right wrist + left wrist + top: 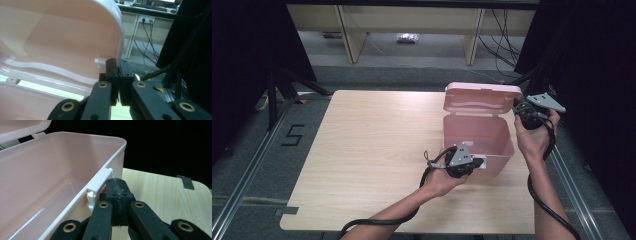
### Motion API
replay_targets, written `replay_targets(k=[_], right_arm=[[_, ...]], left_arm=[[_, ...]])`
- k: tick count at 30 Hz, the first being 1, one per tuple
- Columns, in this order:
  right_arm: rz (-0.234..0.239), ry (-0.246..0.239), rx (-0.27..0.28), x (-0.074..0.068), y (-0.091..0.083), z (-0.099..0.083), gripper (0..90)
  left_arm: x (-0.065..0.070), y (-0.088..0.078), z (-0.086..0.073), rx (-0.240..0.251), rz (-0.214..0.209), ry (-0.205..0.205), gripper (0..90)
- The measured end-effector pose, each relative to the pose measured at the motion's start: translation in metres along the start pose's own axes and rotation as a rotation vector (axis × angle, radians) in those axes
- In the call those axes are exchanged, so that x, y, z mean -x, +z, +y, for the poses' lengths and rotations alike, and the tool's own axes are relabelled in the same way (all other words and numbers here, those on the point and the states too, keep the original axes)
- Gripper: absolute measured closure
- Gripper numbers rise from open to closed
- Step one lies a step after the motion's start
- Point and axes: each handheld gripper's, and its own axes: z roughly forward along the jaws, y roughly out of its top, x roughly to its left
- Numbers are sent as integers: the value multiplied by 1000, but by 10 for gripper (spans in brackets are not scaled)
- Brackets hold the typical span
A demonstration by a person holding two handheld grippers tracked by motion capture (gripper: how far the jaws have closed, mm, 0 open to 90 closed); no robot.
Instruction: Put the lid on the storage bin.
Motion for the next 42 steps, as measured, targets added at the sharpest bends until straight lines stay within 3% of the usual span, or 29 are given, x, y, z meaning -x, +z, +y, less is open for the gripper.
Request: replay_targets(k=[3,5,9,11,14,19,21,22,23,33,36,38,42], right_arm=[[-4,-10,3,0,-1,-1,893],[-2,9,-9,-1,-2,-1,893],[-2,-17,2,0,-2,-2,893],[-7,12,0,-3,-4,-3,893],[-3,-17,7,-1,-3,-3,892],[-5,6,-3,-3,-6,-5,891],[-1,-21,6,-2,-6,-6,892],[-8,-3,0,-3,-7,-6,892],[-7,-23,7,-2,-7,-6,891],[-7,0,2,-4,-10,-9,890],[-9,-20,7,-3,-11,-10,890],[-11,0,1,-5,-12,-11,890],[-8,-16,10,-4,-13,-13,890]], left_arm=[[0,0,0,0,1,1,897],[0,0,0,-1,0,1,897],[0,0,0,-1,1,2,897],[0,0,0,-1,1,1,897],[0,0,0,-1,2,2,897],[0,0,1,-4,1,3,897],[0,0,1,-4,1,2,897],[0,0,1,-5,2,4,897],[0,0,1,-5,2,3,897],[0,0,1,-7,2,4,897],[1,0,1,-6,3,2,897],[1,0,1,-7,4,2,897],[1,0,1,-5,4,2,897]])
